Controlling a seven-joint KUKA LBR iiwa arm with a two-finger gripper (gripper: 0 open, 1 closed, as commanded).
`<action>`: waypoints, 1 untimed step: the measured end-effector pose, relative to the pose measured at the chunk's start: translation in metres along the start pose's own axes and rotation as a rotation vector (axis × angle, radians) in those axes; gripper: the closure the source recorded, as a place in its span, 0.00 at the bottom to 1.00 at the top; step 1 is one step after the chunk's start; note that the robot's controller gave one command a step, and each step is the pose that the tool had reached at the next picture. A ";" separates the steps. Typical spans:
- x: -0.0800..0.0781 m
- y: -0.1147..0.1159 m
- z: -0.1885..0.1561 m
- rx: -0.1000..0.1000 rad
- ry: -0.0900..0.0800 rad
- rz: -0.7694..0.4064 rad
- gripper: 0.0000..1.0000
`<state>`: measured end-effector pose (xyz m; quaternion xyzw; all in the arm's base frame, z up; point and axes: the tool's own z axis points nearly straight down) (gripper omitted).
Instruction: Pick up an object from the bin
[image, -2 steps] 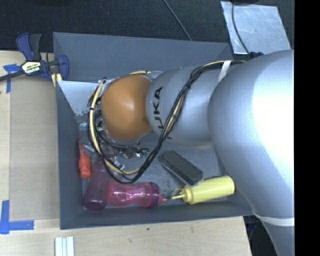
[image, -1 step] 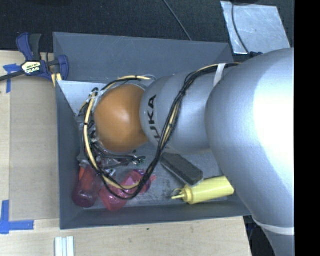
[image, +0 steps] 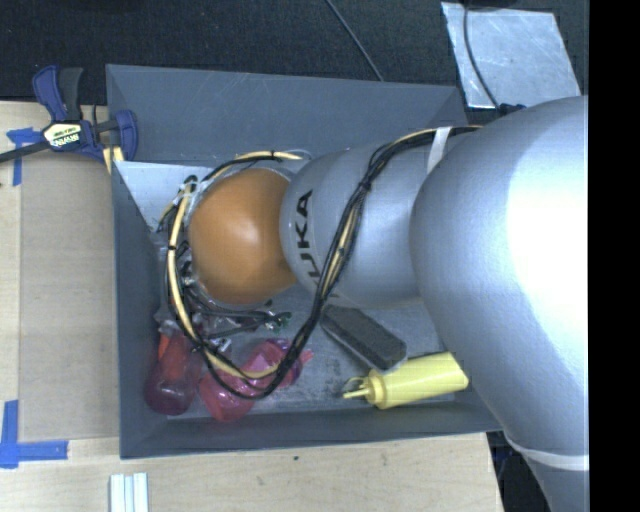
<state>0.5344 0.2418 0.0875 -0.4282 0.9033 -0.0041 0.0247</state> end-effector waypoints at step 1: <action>-0.004 -0.004 -0.087 -0.005 0.007 -0.003 1.00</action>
Offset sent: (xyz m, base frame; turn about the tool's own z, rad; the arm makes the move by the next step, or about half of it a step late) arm -0.0008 -0.0080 -0.0159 -0.1907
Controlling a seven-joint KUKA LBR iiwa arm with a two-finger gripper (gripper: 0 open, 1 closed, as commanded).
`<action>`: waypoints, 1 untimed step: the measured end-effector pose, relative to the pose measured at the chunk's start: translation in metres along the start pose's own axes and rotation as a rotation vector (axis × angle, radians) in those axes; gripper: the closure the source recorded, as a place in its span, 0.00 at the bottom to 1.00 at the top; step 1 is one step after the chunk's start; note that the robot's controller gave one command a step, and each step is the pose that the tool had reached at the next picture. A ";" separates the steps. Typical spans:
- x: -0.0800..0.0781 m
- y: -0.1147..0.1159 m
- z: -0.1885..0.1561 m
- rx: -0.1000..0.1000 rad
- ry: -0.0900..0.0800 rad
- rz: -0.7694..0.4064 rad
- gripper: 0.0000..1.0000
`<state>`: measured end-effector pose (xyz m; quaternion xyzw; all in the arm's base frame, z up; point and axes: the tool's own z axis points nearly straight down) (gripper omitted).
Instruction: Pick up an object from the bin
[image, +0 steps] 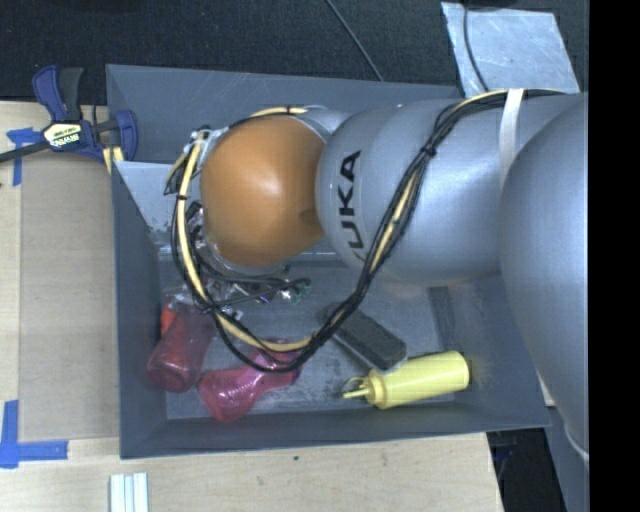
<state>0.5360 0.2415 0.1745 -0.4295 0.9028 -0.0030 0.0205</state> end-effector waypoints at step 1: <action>-0.002 -0.003 -0.015 0.010 -0.017 -0.033 1.00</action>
Offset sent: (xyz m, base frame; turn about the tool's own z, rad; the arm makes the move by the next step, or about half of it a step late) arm -0.0077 -0.0206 0.0047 -0.3496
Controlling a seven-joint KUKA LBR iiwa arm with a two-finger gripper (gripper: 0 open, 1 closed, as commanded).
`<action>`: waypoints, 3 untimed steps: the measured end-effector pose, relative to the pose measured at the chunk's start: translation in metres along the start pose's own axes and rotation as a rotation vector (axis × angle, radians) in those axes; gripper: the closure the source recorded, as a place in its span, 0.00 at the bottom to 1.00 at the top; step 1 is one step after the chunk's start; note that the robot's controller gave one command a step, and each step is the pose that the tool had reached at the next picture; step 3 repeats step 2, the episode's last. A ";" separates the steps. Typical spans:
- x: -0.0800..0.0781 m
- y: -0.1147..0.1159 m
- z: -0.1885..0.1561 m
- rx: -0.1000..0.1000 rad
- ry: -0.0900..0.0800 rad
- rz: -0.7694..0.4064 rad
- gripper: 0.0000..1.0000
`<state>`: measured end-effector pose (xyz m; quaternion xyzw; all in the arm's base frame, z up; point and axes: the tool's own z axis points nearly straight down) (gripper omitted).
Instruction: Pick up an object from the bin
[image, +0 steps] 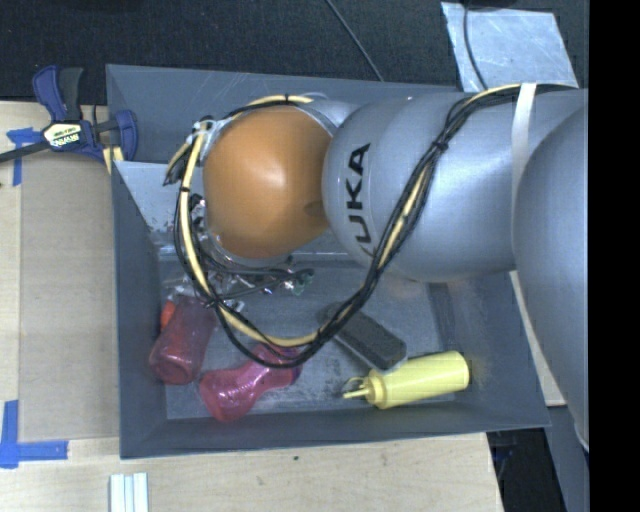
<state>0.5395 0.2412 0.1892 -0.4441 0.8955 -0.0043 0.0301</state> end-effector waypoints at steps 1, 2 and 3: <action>0.016 0.000 0.035 -0.007 0.008 -0.186 1.00; 0.015 -0.025 0.063 -0.005 0.006 -0.261 1.00; 0.015 -0.025 0.063 -0.005 0.006 -0.261 1.00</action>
Offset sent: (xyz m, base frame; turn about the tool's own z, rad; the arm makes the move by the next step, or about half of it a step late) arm 0.0138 -0.0248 -0.0609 -0.2648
